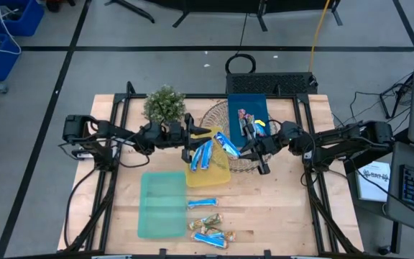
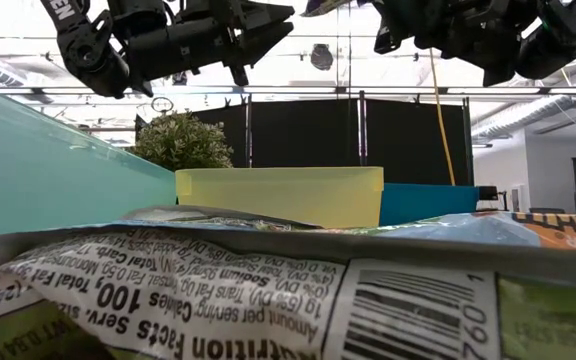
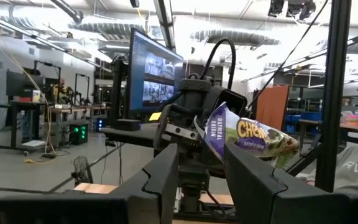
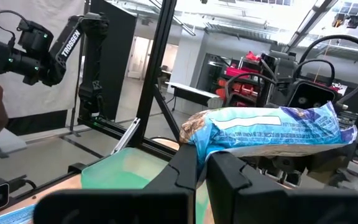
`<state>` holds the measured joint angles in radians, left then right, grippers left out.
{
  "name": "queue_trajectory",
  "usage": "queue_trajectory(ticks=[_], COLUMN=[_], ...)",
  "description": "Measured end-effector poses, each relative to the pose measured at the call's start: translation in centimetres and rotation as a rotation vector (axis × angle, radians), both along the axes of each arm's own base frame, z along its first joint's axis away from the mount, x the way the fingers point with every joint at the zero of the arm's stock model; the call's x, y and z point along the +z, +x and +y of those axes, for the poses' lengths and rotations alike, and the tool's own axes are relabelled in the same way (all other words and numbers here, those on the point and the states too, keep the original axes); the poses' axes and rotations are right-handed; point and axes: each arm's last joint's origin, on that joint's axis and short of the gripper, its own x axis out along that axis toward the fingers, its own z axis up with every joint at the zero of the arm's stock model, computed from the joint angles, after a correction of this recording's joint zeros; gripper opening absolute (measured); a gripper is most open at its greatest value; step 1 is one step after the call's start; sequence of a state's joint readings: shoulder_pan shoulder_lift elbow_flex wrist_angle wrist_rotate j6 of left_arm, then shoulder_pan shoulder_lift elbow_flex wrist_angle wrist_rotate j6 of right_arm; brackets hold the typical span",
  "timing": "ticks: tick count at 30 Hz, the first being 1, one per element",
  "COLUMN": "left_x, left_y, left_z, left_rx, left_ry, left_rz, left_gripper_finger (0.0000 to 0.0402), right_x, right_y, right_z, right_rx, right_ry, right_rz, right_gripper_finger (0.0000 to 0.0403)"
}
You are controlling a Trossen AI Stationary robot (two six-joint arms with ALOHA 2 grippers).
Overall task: Pick and place Granola Bars by type
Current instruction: Put the blue granola bar into the yellow bin
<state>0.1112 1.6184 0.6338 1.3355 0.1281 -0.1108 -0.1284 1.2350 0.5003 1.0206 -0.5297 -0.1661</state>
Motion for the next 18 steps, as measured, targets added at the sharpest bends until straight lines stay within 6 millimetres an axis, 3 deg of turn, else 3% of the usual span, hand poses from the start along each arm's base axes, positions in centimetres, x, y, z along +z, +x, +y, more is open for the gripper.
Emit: queue_trajectory(ticks=[18], left_x=[1.1], left_y=[1.7], left_z=[-0.4], left_rx=[-0.017], left_ry=[0.017], left_rz=[0.075], left_gripper_finger=[0.0131], right_x=[0.0], right_y=[0.0], right_z=[0.0], right_rx=[0.001], right_ry=[-0.010], right_rz=[-0.004], right_gripper_finger=[0.0008])
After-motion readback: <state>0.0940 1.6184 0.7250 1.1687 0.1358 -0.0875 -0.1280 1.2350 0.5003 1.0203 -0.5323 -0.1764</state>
